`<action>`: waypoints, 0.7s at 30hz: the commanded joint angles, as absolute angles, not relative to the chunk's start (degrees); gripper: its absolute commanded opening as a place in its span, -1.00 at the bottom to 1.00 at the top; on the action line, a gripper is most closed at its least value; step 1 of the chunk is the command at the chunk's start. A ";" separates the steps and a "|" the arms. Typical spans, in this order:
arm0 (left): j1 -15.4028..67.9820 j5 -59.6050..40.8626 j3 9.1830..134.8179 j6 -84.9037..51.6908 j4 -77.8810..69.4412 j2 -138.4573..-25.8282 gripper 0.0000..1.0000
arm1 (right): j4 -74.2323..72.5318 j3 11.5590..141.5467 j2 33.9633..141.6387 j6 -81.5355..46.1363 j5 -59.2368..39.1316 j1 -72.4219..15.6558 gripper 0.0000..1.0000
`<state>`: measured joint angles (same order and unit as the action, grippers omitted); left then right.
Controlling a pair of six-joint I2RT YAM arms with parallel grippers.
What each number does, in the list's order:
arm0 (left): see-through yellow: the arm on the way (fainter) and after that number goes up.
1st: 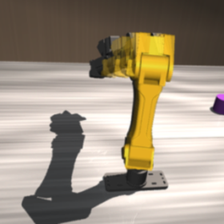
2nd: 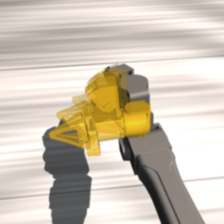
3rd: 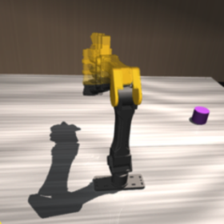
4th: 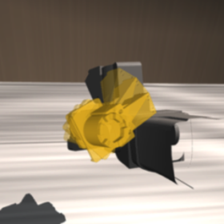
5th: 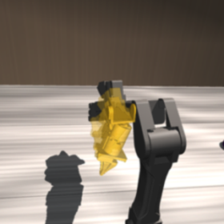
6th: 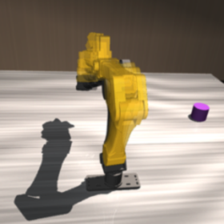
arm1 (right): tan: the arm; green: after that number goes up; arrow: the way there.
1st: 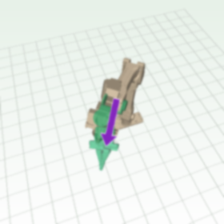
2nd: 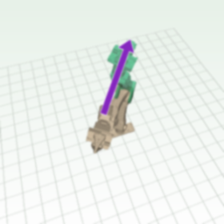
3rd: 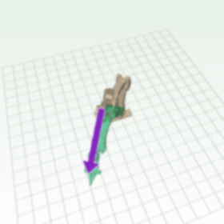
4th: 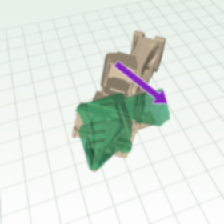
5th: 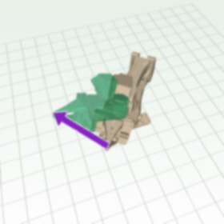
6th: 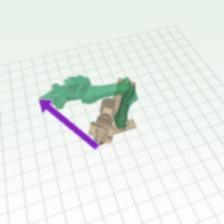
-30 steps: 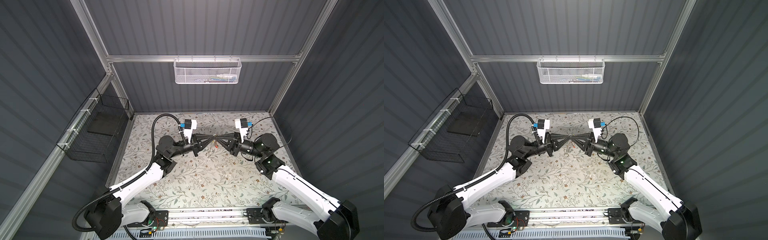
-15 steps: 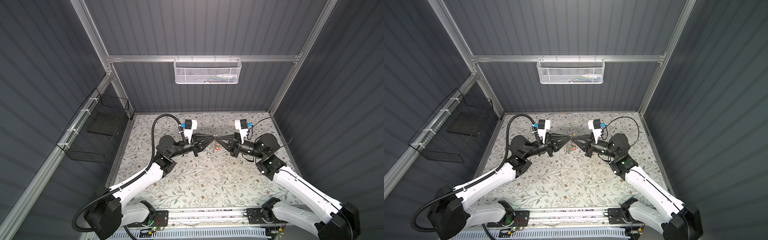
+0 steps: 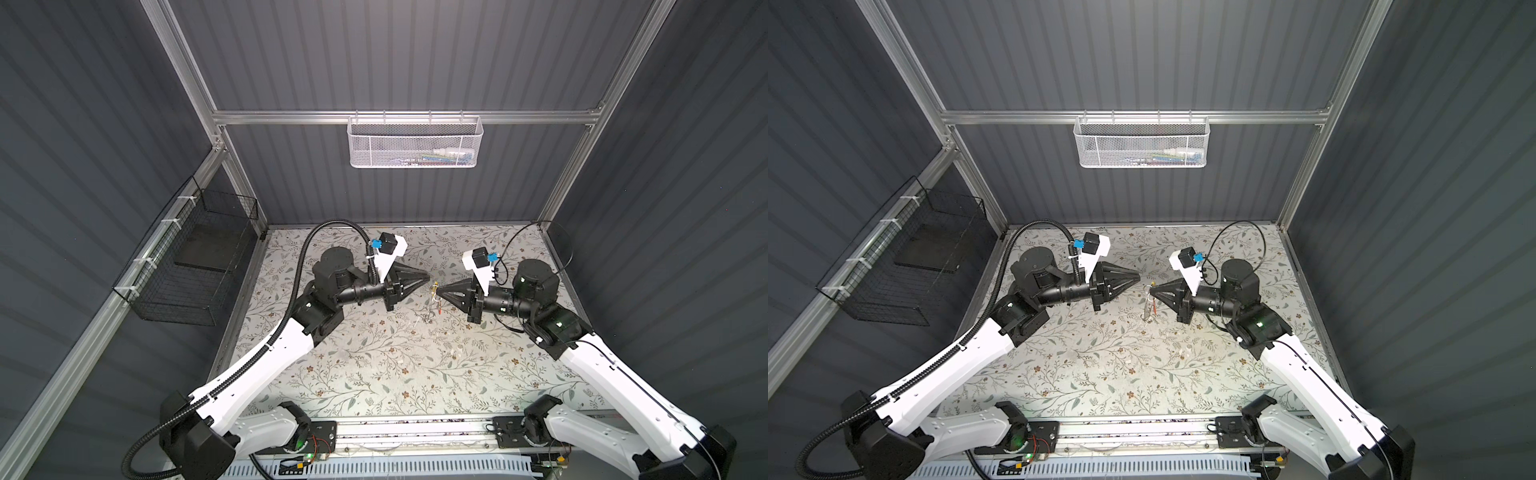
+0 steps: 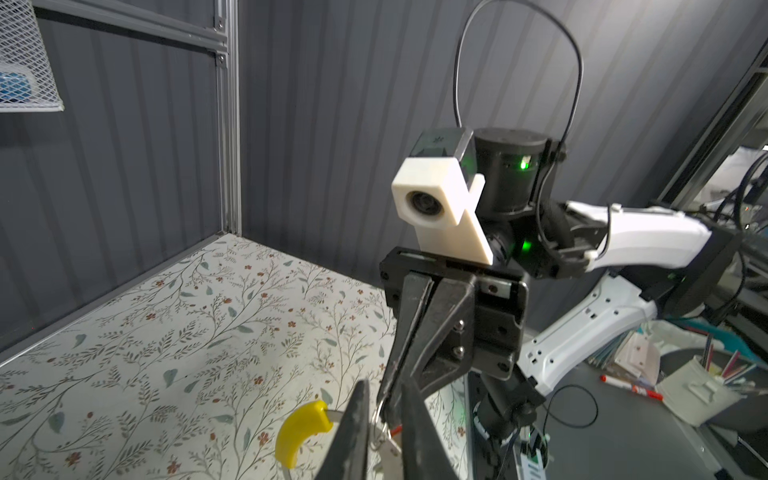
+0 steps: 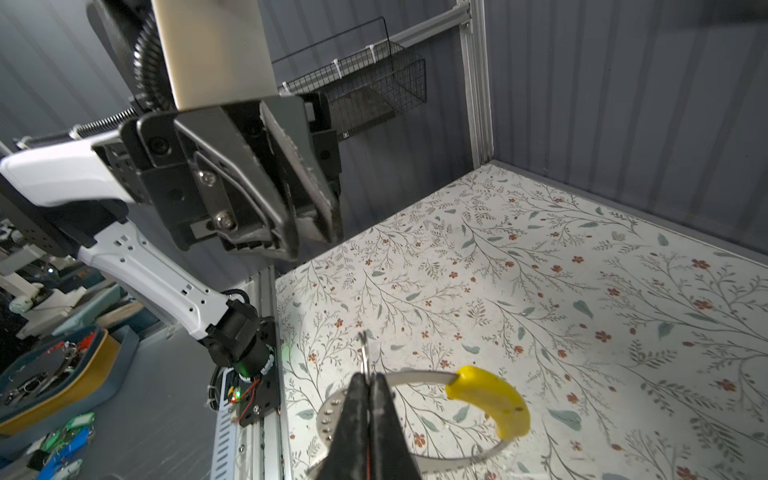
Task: Put the keys on the keyring
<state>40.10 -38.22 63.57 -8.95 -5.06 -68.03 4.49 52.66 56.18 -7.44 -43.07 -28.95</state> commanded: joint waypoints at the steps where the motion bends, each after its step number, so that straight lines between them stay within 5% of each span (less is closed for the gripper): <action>1: 40.34 -40.56 66.82 -0.13 9.58 -69.75 -0.66 | 13.10 55.84 57.47 -0.86 -42.34 -30.25 -1.00; 21: 40.38 -38.05 70.56 12.88 28.48 -70.53 -0.65 | 25.20 62.23 62.85 7.08 -34.56 -37.22 -1.00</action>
<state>40.10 -38.48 69.71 10.59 25.82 -71.53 24.58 60.47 63.07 5.76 -35.05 -36.86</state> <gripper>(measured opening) 0.174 0.049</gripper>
